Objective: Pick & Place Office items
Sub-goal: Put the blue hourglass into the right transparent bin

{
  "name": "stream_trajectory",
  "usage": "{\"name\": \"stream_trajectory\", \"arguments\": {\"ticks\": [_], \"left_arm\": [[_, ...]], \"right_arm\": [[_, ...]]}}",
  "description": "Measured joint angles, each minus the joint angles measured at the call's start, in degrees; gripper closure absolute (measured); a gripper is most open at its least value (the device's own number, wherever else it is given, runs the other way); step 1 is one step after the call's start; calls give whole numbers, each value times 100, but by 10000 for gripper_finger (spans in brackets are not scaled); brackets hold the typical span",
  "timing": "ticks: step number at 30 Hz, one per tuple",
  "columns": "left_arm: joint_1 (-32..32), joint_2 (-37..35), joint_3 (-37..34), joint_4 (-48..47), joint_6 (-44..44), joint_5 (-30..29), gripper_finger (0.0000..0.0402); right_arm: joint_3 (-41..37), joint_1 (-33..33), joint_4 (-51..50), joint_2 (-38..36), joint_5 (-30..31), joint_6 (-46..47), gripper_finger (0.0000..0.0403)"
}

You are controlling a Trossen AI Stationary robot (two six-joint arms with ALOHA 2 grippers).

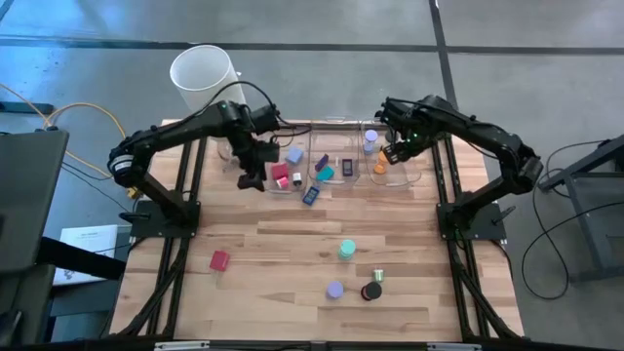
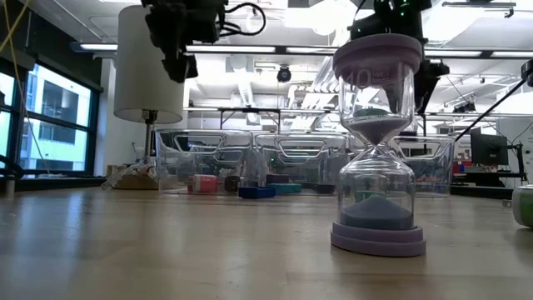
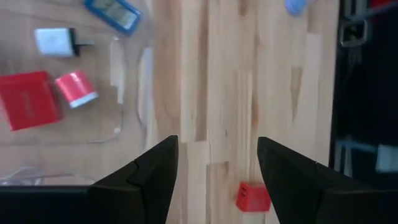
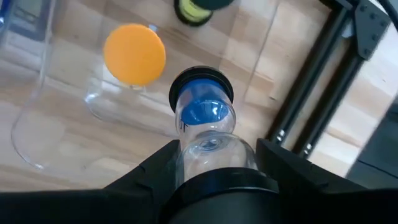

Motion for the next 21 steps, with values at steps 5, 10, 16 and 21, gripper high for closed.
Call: {"name": "stream_trajectory", "arguments": {"ticks": [5, 10, 16, 21], "left_arm": [[9, -4, -399, 388, -495, -151, 188], [-100, -2, -1057, 919, -918, -764, 188], [-491, -2, -1513, 1617, -1448, -1465, 188], [-1056, -2, -1604, 1850, -1734, -1815, 188]], "right_arm": [[-317, -115, 418, 2, -143, -204, 218], [-674, -108, 895, 7, -325, -323, 218], [-878, -171, 1188, 107, -402, -383, 218], [-954, -266, 1243, 388, -414, -360, 218]]}}
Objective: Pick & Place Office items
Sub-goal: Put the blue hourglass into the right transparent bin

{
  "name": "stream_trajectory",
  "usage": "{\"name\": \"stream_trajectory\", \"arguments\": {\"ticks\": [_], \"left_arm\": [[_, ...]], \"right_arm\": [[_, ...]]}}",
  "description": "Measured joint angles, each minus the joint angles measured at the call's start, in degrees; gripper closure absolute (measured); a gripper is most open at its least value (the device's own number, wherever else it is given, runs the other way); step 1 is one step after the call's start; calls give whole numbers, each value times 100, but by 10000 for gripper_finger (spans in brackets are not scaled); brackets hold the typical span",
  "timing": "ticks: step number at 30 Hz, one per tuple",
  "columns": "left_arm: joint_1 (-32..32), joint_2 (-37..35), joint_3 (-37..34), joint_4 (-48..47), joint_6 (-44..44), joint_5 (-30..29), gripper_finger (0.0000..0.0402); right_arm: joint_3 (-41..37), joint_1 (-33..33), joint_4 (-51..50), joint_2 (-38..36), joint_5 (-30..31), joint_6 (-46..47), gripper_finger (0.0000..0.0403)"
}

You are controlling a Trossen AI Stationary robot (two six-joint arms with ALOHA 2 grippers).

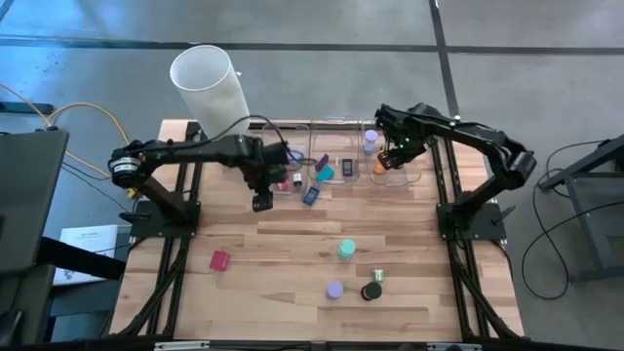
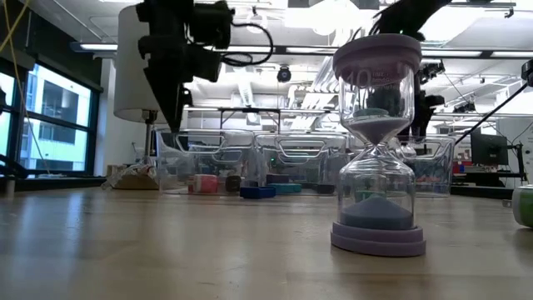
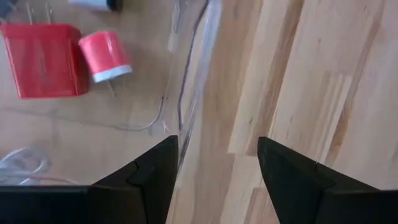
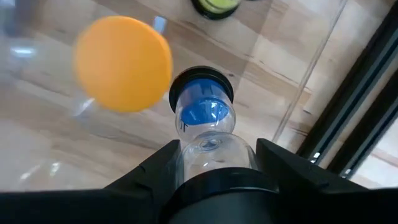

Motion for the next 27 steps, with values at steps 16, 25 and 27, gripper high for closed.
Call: {"name": "stream_trajectory", "arguments": {"ticks": [16, 25, 27], "left_arm": [[-2237, 0, -7, -22, -1029, -1715, 188], [-2294, -2, -7, -169, -1033, -2341, 188], [-2242, -41, -7, -230, -1024, -2511, 188]], "right_arm": [[-23, -102, 504, 960, -203, -205, 190], [-19, -89, 400, 980, -171, -202, 141], [-19, -95, 294, 939, -152, -160, 139]]}}
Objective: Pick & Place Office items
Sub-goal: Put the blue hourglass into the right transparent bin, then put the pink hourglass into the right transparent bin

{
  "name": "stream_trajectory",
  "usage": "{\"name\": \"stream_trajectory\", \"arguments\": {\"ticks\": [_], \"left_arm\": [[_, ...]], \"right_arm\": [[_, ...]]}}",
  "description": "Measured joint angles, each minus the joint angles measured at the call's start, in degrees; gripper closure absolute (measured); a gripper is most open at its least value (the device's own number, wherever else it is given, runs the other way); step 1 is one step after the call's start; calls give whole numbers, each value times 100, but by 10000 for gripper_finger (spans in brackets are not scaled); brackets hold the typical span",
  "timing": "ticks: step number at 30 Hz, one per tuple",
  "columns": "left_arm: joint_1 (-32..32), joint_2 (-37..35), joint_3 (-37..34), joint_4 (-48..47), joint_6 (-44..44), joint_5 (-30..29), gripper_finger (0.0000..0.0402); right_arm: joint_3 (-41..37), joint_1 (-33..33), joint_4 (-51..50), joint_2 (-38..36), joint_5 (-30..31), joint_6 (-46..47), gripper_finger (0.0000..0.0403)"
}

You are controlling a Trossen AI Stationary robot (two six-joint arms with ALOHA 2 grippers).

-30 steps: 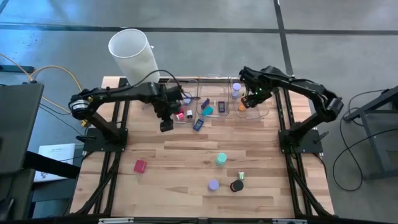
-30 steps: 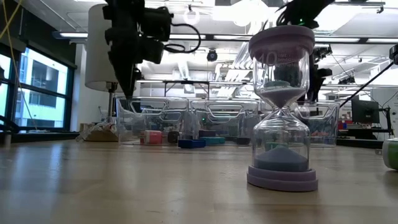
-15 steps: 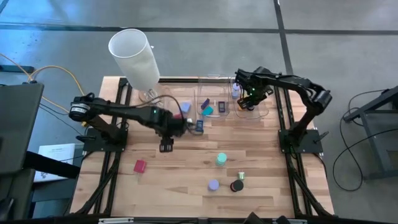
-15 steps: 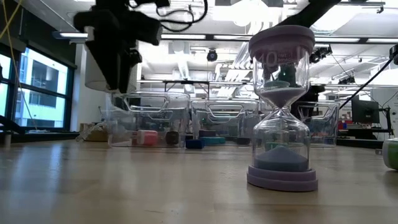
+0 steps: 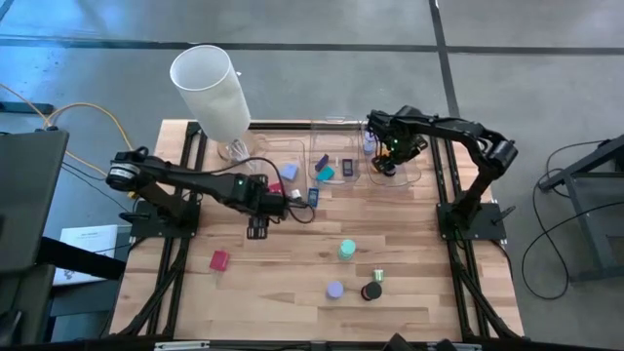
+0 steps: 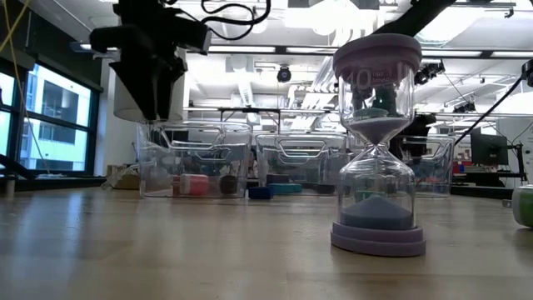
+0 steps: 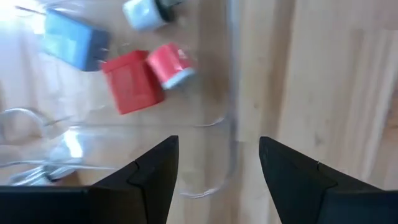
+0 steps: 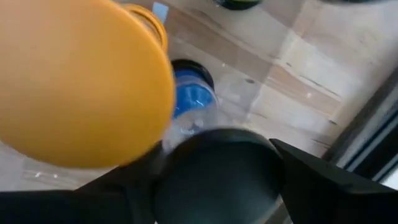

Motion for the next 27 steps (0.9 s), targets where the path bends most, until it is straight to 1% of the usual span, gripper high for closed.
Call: {"name": "stream_trajectory", "arguments": {"ticks": [3, 7, 11, 14, 17, 19, 24, 27], "left_arm": [[77, -195, 0, 22, 74, -144, 188], [154, -635, 13, 162, 77, -415, 188], [175, -1153, 22, 303, 12, -684, 188], [110, -1537, 22, 352, -217, -683, 188], [-15, -1814, 20, 349, -564, -619, 188], [-125, -1874, -10, 381, -960, -559, 188], [-418, -1812, -247, 392, -1872, -513, 188], [-647, -1711, -426, 367, -2016, -446, 188]], "right_arm": [[20, 1, -86, -224, 100, 75, 139], [101, 21, -139, -716, 258, 213, 140], [140, 170, -138, -1391, 252, 391, 140], [140, 354, -130, -1962, 172, 449, 140], [142, 635, -43, -2493, 175, 606, 139], [142, 881, 81, -2832, 218, 702, 139], [142, 1686, 433, -3445, 359, 1020, 139], [142, 2258, 726, -3663, 316, 1056, 139]]}}
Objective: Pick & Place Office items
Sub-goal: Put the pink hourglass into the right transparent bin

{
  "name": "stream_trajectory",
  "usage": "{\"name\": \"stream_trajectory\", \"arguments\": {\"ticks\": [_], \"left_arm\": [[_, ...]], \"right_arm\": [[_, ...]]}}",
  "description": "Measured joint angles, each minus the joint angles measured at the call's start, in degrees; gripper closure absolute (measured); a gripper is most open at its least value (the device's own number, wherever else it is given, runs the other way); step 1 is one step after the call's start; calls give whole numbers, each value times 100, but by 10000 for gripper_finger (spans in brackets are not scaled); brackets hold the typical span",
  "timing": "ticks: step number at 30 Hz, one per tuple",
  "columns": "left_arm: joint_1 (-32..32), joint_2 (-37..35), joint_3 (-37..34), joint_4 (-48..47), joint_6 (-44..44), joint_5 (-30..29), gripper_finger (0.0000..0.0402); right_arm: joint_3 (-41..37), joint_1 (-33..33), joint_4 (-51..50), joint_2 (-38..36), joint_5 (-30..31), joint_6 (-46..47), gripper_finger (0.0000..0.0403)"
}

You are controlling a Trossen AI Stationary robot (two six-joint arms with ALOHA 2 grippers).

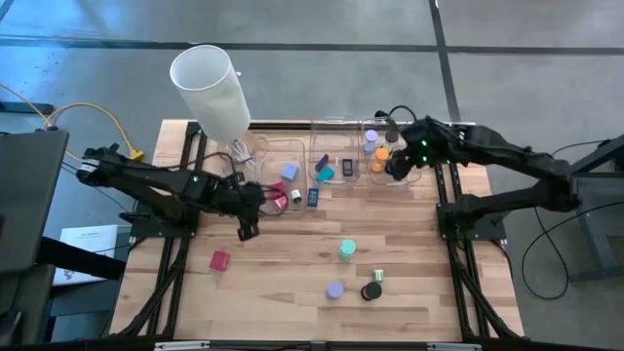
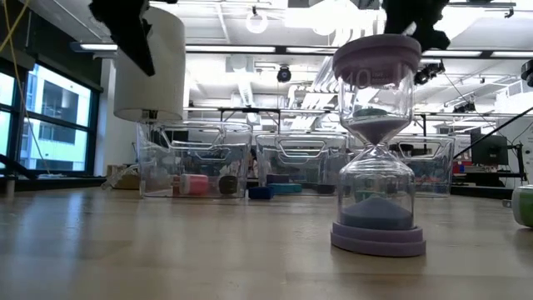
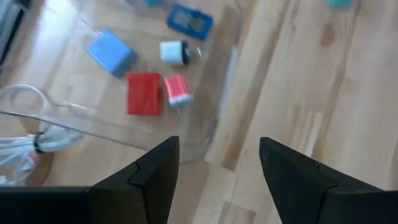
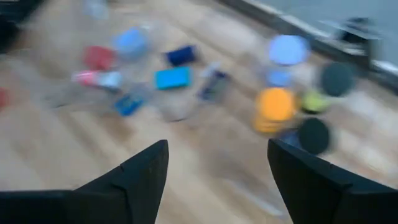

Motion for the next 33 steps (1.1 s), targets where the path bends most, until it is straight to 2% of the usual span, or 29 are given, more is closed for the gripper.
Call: {"name": "stream_trajectory", "arguments": {"ticks": [6, 14, 25, 33], "left_arm": [[-483, 154, -57, 123, -259, -1, 188], [-1206, 400, -61, 562, -592, -56, 188], [-2212, 1162, -64, 675, -1432, -392, 188], [-2429, 1685, -66, 812, -1423, -502, 188]], "right_arm": [[0, 1136, 440, -28, -234, 632, 139], [-2, 2438, 518, 349, -422, 1399, 142], [-4, 4376, 408, 988, -593, 3278, 143], [-4, 5618, 878, 1806, -307, 3229, 143]]}}
